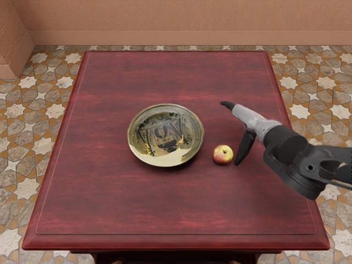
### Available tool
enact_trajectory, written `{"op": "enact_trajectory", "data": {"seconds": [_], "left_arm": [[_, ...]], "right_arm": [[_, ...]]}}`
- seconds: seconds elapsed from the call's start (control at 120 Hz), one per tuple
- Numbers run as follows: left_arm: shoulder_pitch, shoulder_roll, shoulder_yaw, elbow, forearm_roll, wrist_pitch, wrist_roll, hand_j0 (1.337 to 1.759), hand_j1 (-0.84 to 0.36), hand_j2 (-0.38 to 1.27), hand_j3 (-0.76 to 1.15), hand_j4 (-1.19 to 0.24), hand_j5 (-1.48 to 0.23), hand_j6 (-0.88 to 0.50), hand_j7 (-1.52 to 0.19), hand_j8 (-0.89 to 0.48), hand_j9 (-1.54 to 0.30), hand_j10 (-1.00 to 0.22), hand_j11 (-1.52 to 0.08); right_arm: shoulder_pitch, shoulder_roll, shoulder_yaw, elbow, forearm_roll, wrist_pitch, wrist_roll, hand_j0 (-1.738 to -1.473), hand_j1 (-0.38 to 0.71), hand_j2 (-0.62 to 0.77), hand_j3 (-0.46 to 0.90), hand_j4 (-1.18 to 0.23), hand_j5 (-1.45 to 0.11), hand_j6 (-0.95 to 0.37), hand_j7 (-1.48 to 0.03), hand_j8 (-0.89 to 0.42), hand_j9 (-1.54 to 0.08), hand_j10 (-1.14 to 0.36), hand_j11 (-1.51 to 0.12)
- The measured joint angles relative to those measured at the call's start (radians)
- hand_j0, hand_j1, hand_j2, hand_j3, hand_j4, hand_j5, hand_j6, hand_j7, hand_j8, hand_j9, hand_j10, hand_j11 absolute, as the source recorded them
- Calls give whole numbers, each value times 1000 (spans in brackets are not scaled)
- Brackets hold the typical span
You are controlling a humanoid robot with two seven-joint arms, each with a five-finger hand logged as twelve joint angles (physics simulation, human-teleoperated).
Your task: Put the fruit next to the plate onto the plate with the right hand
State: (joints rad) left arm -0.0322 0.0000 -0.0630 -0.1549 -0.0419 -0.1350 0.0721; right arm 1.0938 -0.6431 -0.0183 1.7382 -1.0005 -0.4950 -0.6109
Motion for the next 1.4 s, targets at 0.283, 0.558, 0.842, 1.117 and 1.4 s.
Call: {"op": "enact_trajectory", "data": {"seconds": [0.283, 0.558, 0.842, 1.117, 1.4], "left_arm": [[1, 0, 0, 0, 0, 0, 0, 1658, 73, 46, 0, -230, -299, -230, -299, -230, -299, -230, -299], [0, 0, 0, 0, 0, 0, 0, 1658, 73, 46, 0, -230, -299, -230, -299, -230, -299, -230, -299], [0, 0, 0, 0, 0, 0, 0, 1658, 73, 46, 0, -230, -299, -230, -299, -230, -299, -230, -299], [1, 0, 0, 0, 0, 0, 0, 1658, 73, 46, 0, -230, -299, -230, -299, -230, -299, -230, -299], [0, 0, 0, 0, 0, 0, 0, 1658, 73, 46, 0, -230, -299, -230, -299, -230, -299, -230, -299]], "right_arm": [[-55, 50, -8, 0, 6, -98, 0, -1658, -301, -6, 0, -43, -54, -44, -54, -44, -54, -43, -54], [-111, 70, -9, 0, -12, -115, 0, -1658, -215, -21, 0, -114, -147, -115, -146, -115, -147, -114, -146], [-115, 71, -2, -1, -43, -116, 0, -1658, -120, -36, 0, -193, -249, -194, -249, -194, -249, -193, -249], [-124, 71, -5, -2, -45, -116, 0, -1658, -31, -51, 0, -267, -346, -269, -346, -268, -346, -268, -346], [-134, 59, -6, -2, -45, -116, 0, -1658, 67, -67, 0, -349, -452, -350, -452, -349, -452, -349, -452]]}}
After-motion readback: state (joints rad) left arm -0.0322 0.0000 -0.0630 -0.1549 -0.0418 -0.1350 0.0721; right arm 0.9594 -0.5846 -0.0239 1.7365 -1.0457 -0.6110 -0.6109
